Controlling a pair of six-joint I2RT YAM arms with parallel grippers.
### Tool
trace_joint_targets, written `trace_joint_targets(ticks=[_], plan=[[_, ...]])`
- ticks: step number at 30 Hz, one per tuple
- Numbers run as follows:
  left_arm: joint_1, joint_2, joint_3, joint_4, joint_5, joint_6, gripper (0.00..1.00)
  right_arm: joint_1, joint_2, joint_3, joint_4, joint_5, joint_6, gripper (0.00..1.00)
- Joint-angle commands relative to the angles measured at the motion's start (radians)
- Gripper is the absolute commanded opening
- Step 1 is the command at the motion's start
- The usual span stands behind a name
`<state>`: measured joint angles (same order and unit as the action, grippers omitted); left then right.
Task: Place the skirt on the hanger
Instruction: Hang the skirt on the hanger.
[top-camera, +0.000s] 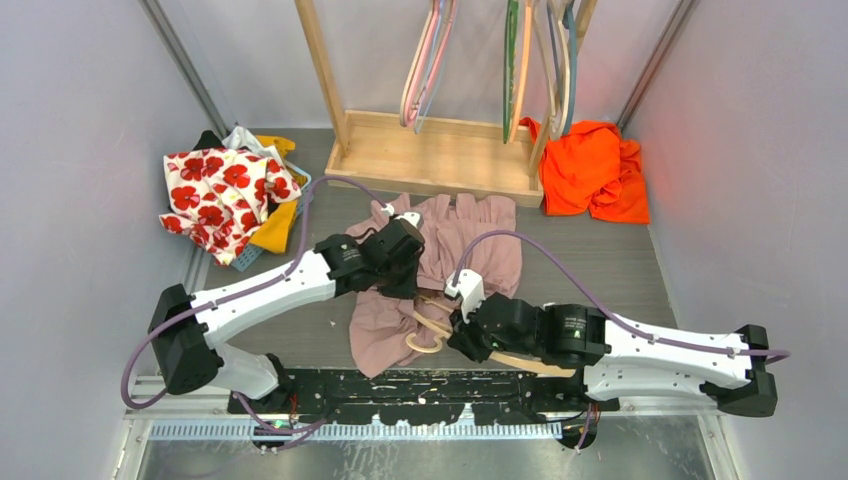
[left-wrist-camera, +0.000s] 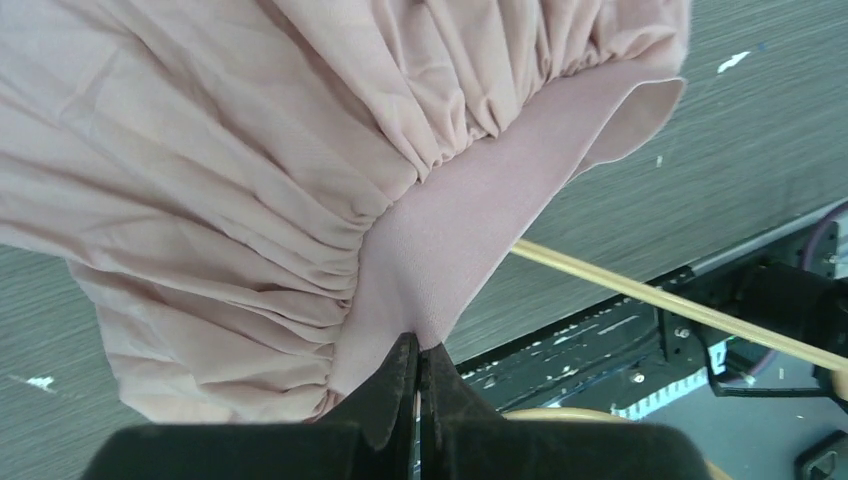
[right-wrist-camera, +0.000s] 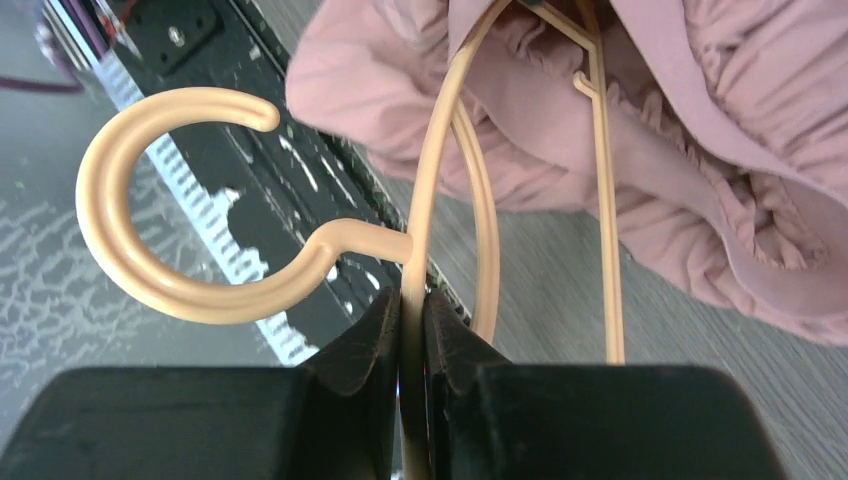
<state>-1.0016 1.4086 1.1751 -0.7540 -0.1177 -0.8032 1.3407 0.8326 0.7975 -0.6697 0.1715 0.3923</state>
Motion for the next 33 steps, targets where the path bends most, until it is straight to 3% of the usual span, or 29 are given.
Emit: trace_joint_targets(ticks=[1, 9, 16, 18, 22, 33], plan=[[-0.003, -0.034, 0.052, 0.044, 0.09, 0.0, 0.0, 0.011, -0.068, -0.087, 0.324, 0.065, -0.017, 0.01], [-0.004, -0.056, 0.057, 0.04, 0.111, -0.004, 0.0, 0.012, -0.088, -0.326, 0.702, 0.234, -0.059, 0.01], [-0.004, -0.069, 0.058, 0.042, 0.137, -0.008, 0.01, 0.01, 0.04, -0.423, 1.005, 0.298, -0.131, 0.01], [-0.004, -0.07, 0.058, 0.034, 0.139, -0.001, 0.08, 0.011, 0.073, -0.423, 1.057, 0.299, -0.16, 0.01], [-0.002, -0.093, 0.058, -0.024, 0.092, 0.021, 0.33, 0.002, 0.071, -0.444, 1.137, 0.287, -0.197, 0.01], [0.083, -0.26, 0.067, -0.2, -0.016, 0.055, 0.58, -0.048, 0.033, -0.475, 1.2, 0.19, -0.182, 0.01]])
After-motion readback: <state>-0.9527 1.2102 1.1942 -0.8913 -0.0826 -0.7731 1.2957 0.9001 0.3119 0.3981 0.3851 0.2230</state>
